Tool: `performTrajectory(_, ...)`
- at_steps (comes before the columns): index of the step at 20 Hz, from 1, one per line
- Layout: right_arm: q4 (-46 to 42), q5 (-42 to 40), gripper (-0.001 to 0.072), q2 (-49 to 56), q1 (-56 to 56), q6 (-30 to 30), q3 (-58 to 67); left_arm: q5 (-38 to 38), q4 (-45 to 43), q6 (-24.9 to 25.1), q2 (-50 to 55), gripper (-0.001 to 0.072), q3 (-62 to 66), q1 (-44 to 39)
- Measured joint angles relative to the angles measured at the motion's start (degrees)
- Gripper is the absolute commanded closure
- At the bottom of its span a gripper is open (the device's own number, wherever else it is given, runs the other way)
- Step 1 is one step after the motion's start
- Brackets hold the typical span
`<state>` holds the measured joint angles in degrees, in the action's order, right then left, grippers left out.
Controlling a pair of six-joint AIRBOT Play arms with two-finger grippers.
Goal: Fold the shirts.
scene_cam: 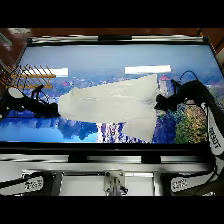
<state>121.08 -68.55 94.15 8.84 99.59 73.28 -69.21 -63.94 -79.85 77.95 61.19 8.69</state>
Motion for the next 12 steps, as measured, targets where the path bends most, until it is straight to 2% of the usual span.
performTrajectory(4, 1.9, 3.2, 0.0655, -11.9, -1.0, 4.9, 10.1, 5.4, 0.0, 1.0, -11.2, 0.0673, 12.4, -0.2)
performTrajectory(9, 2.5, 18.1, 0.0656, -33.0, -1.4, 8.3, 22.8, 19.7, 0.3, 1.2, -27.8, 0.0673, 31.6, -0.2)
performTrajectory(12, 1.2, 25.1, 0.0656, -44.5, -1.6, 9.1, 25.5, 24.5, 0.3, 1.2, -36.4, 0.0674, 37.4, -0.2)
